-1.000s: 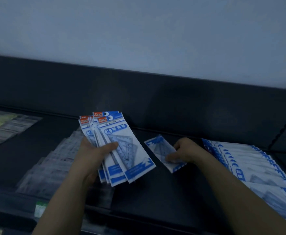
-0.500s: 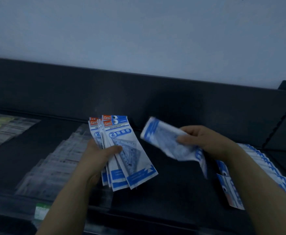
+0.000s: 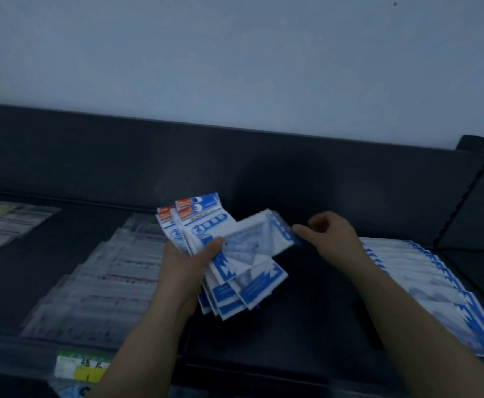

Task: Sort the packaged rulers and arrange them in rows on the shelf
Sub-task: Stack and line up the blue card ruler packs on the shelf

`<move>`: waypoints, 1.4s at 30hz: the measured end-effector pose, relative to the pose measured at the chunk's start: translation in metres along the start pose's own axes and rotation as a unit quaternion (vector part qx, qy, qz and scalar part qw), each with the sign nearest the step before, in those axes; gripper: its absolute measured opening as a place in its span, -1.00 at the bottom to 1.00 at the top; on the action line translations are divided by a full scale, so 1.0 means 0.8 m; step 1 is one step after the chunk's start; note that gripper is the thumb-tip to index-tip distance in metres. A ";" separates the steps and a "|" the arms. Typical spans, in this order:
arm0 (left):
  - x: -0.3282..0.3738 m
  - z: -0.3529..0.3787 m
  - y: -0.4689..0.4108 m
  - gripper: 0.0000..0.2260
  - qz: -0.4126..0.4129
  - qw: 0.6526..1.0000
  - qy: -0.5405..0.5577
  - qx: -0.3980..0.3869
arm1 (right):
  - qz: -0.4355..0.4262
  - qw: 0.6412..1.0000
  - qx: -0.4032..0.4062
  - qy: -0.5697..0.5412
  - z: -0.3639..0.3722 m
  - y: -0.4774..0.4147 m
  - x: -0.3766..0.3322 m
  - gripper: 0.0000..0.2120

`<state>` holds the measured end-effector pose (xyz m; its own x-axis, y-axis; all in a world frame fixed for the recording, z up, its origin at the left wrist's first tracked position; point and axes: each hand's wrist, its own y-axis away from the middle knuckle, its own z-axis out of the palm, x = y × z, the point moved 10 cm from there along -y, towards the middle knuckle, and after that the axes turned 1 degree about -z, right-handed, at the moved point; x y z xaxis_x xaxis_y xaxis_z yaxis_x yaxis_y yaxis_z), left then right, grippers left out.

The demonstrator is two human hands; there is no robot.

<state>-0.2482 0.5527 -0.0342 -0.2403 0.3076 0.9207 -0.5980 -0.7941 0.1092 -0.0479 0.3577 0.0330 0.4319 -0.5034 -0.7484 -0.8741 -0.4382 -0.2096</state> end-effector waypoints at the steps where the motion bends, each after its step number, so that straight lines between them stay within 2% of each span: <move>1: 0.002 -0.004 -0.002 -0.58 0.010 1.000 0.015 0.018 | 0.045 0.998 -0.028 -0.033 0.008 0.007 0.012 -0.57; 3: 0.003 -0.006 -0.005 -0.52 0.022 0.999 0.029 0.029 | 0.138 0.974 -0.147 -0.108 0.046 0.032 0.024 -0.47; 5: 0.001 0.004 -0.003 -0.51 0.022 0.999 0.028 0.015 | 0.158 0.946 -0.217 -0.181 0.074 0.051 0.013 -0.52; 8: -0.009 0.027 0.002 -0.59 0.006 0.999 0.037 -0.033 | 0.129 0.932 -0.167 -0.295 0.076 0.045 0.000 -0.66; 10: -0.017 0.033 0.002 -0.72 -0.017 0.998 0.045 -0.047 | 0.128 0.922 -0.173 -0.322 0.077 0.048 -0.004 -0.74; 12: -0.018 0.031 -0.001 -0.77 -0.021 0.998 0.032 -0.045 | 0.125 0.920 -0.194 -0.317 0.077 0.050 -0.005 -0.85; 14: -0.011 0.027 -0.005 -0.81 0.008 0.999 -0.007 -0.047 | 0.125 0.925 -0.185 -0.309 0.066 0.044 0.001 -0.87; 17: -0.006 0.029 -0.006 -0.80 0.034 0.997 -0.043 -0.054 | 0.072 0.943 -0.191 -0.261 0.052 0.035 -0.007 -0.89; 20: -0.020 0.047 -0.001 -0.72 0.007 0.996 -0.046 -0.079 | 0.034 0.959 -0.209 -0.187 0.067 0.041 -0.015 -0.90; 23: -0.033 0.068 0.008 -0.51 -0.007 0.991 -0.074 -0.112 | 0.047 0.963 -0.213 -0.156 0.085 0.049 -0.007 -0.79; 24: -0.037 0.070 0.009 -0.46 -0.009 0.991 -0.077 -0.113 | 0.055 0.962 -0.212 -0.165 0.086 0.051 -0.004 -0.76; 26: -0.041 0.071 0.011 -0.49 -0.006 0.994 -0.053 -0.098 | 0.070 0.955 -0.220 -0.188 0.084 0.057 0.003 -0.71; 29: -0.043 0.079 0.016 -0.63 -0.016 0.997 -0.007 -0.081 | 0.088 0.917 -0.302 -0.245 0.099 0.078 0.001 -0.65; 31: -0.049 0.093 0.024 -0.69 -0.050 0.993 0.009 -0.102 | 0.072 0.893 -0.343 -0.283 0.102 0.087 -0.012 -0.67; 32: -0.052 0.102 0.029 -0.70 -0.071 0.990 0.010 -0.121 | 0.056 0.896 -0.339 -0.282 0.095 0.086 -0.017 -0.65; 34: -0.046 0.110 0.033 -0.67 -0.069 0.986 -0.020 -0.150 | 0.011 0.924 -0.308 -0.226 0.067 0.073 -0.028 -0.62; 36: -0.014 0.103 0.028 -0.54 0.006 0.988 -0.072 -0.134 | -0.064 0.958 -0.271 -0.073 0.030 0.058 -0.041 -0.58; 37: 0.004 0.094 0.024 -0.39 0.052 0.987 -0.109 -0.110 | -0.105 0.962 -0.253 0.017 0.016 0.052 -0.047 -0.56; 39: 0.033 0.074 0.015 -0.05 0.129 0.967 -0.210 -0.066 | -0.162 0.944 -0.230 0.173 0.008 0.047 -0.053 -0.56; 40: 0.039 0.069 0.011 0.05 0.156 0.948 -0.270 -0.066 | -0.179 0.929 -0.222 0.236 0.013 0.048 -0.054 -0.55; 42: 0.031 0.073 0.008 0.10 0.159 0.908 -0.373 -0.109 | -0.203 0.906 -0.223 0.297 0.035 0.052 -0.049 -0.53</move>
<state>-0.2131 0.5242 0.0110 0.1084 -0.4239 0.8992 -0.7463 -0.6322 -0.2081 -0.1072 0.3797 0.0360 0.8569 -0.4871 -0.1685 -0.4967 -0.8678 -0.0175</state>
